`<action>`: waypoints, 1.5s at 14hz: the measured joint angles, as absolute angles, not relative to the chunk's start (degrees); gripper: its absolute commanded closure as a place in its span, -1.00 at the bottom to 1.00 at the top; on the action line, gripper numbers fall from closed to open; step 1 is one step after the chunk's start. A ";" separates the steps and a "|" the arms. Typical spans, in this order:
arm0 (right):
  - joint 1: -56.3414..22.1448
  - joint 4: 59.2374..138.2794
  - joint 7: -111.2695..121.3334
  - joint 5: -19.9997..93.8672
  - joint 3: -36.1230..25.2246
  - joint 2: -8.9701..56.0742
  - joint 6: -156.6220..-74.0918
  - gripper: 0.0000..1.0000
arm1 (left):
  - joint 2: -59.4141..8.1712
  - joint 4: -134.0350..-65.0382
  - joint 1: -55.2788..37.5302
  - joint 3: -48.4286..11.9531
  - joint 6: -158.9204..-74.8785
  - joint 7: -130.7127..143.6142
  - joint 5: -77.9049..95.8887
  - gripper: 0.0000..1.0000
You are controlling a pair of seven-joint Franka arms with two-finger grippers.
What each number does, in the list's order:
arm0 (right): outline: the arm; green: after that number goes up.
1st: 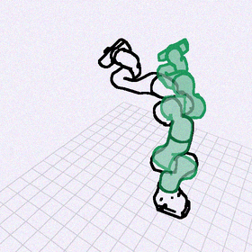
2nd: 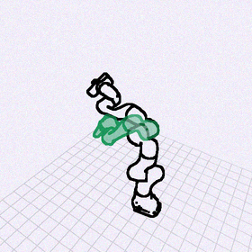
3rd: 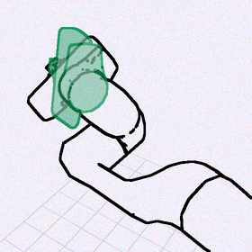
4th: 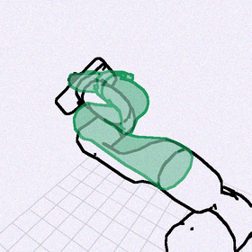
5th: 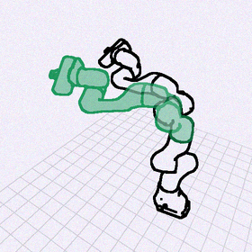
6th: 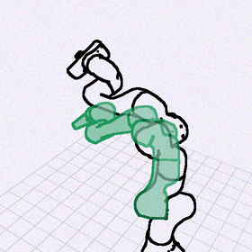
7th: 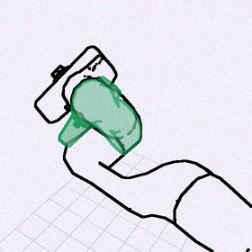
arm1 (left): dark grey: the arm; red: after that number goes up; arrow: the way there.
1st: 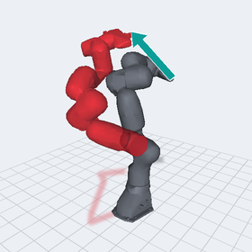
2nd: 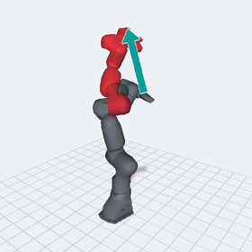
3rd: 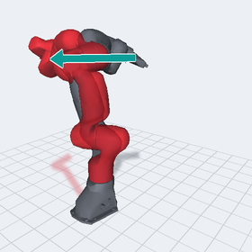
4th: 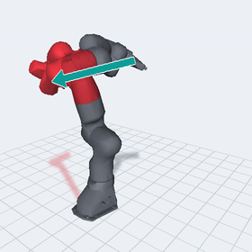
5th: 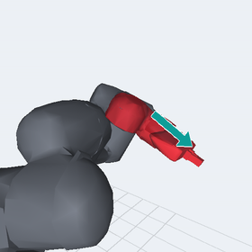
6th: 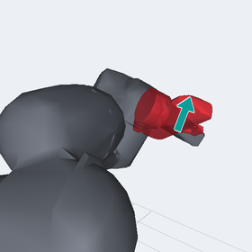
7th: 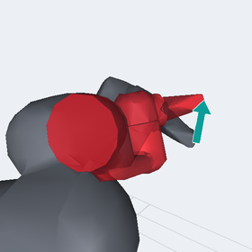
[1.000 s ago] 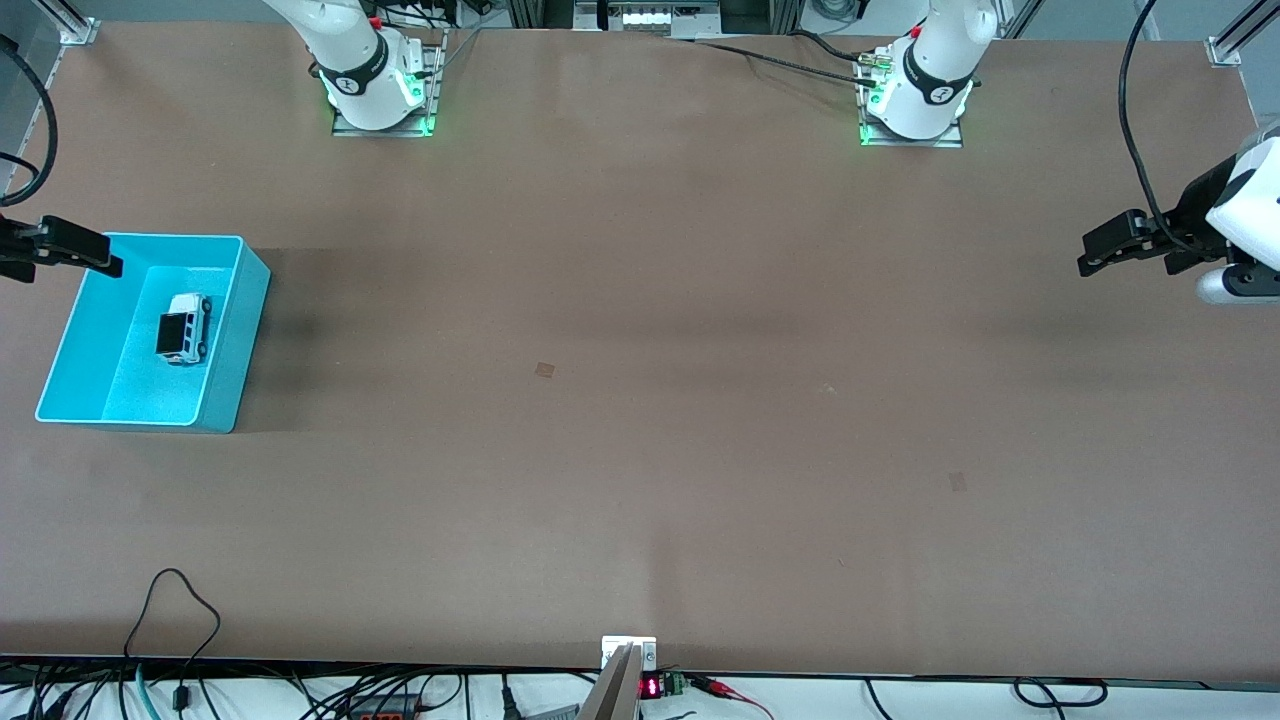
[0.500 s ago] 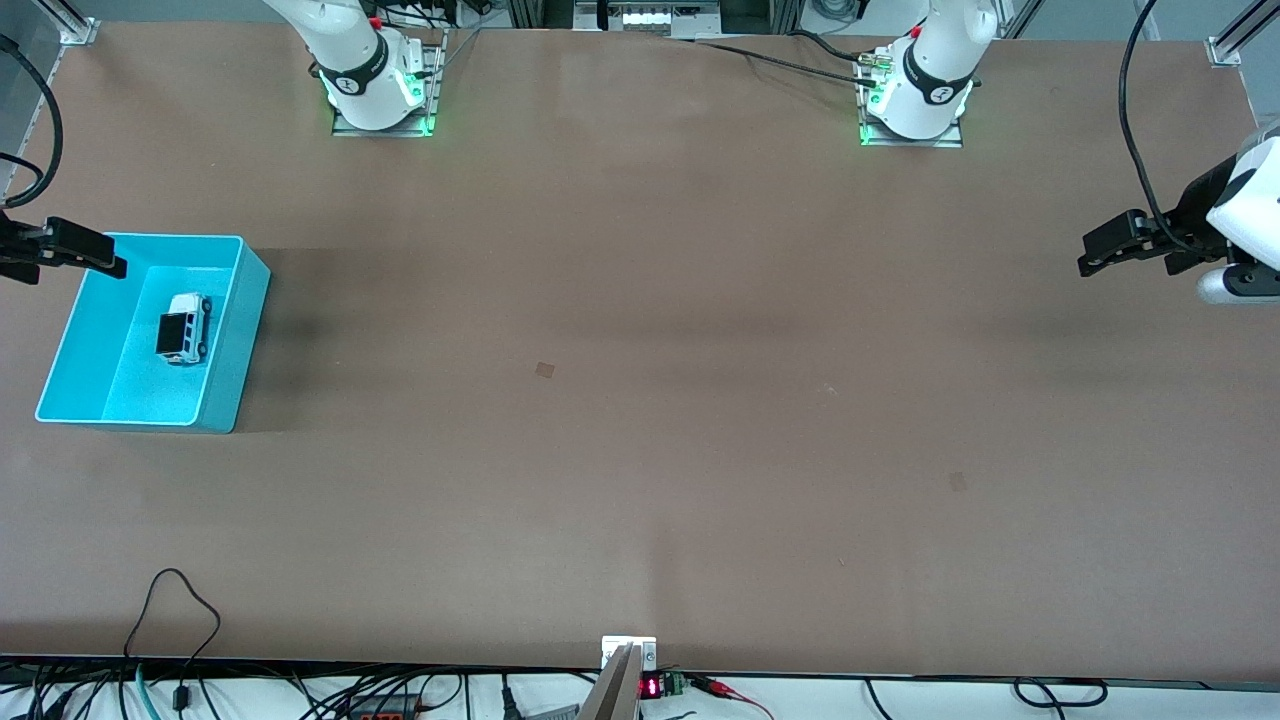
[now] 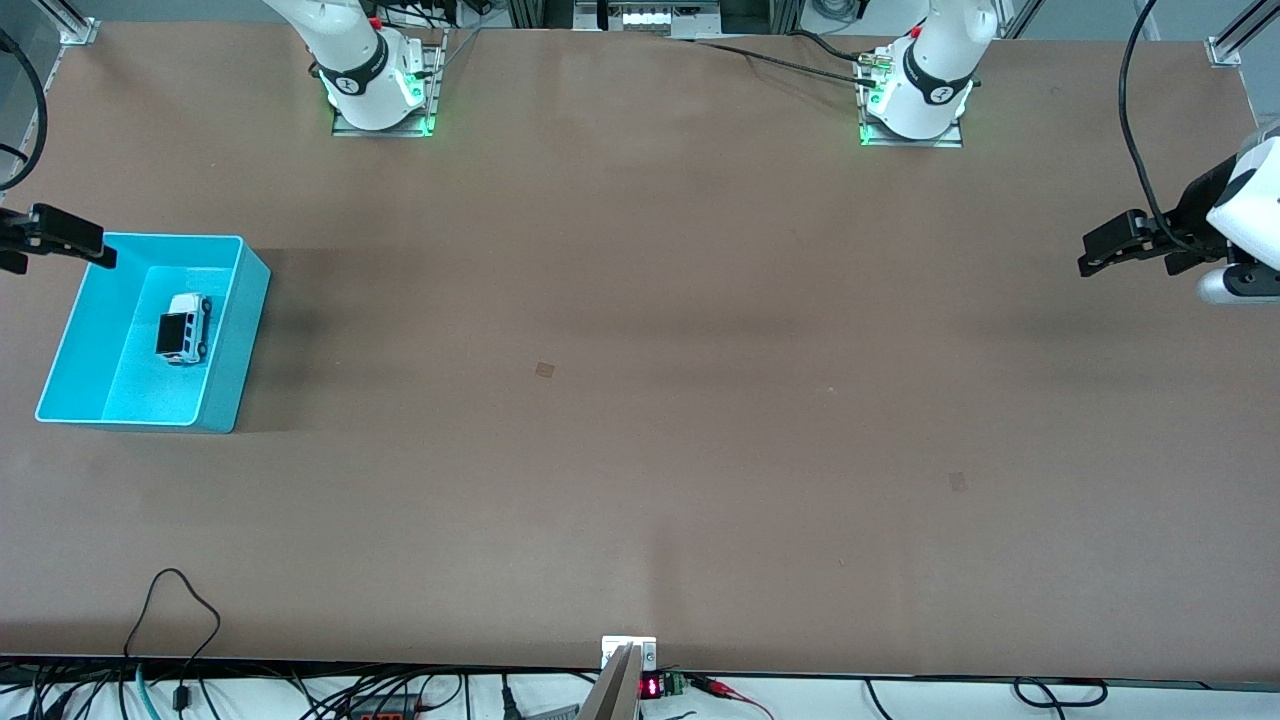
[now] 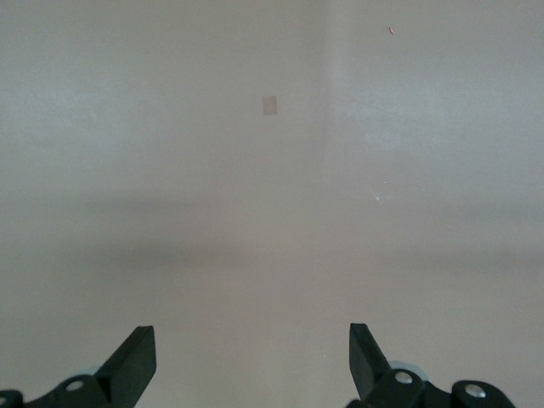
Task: Wind and store white jeep toy
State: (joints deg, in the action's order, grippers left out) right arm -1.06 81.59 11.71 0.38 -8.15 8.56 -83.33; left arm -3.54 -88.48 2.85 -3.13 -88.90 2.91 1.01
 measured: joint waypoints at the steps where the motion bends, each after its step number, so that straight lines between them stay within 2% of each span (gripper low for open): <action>1: -1.22 81.66 11.70 0.38 -8.09 8.45 -83.00 -1.00 | -3.54 -88.48 2.85 -3.13 -88.91 2.91 1.01 -1.00; 21: -1.61 83.48 11.67 0.38 -8.07 8.24 -83.57 -1.00 | -3.54 -88.48 2.90 -3.13 -89.24 2.91 1.01 -1.00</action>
State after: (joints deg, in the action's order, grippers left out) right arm -1.61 83.48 11.67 0.38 -8.07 8.24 -83.57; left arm -3.54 -88.48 2.90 -3.13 -89.24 2.91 1.01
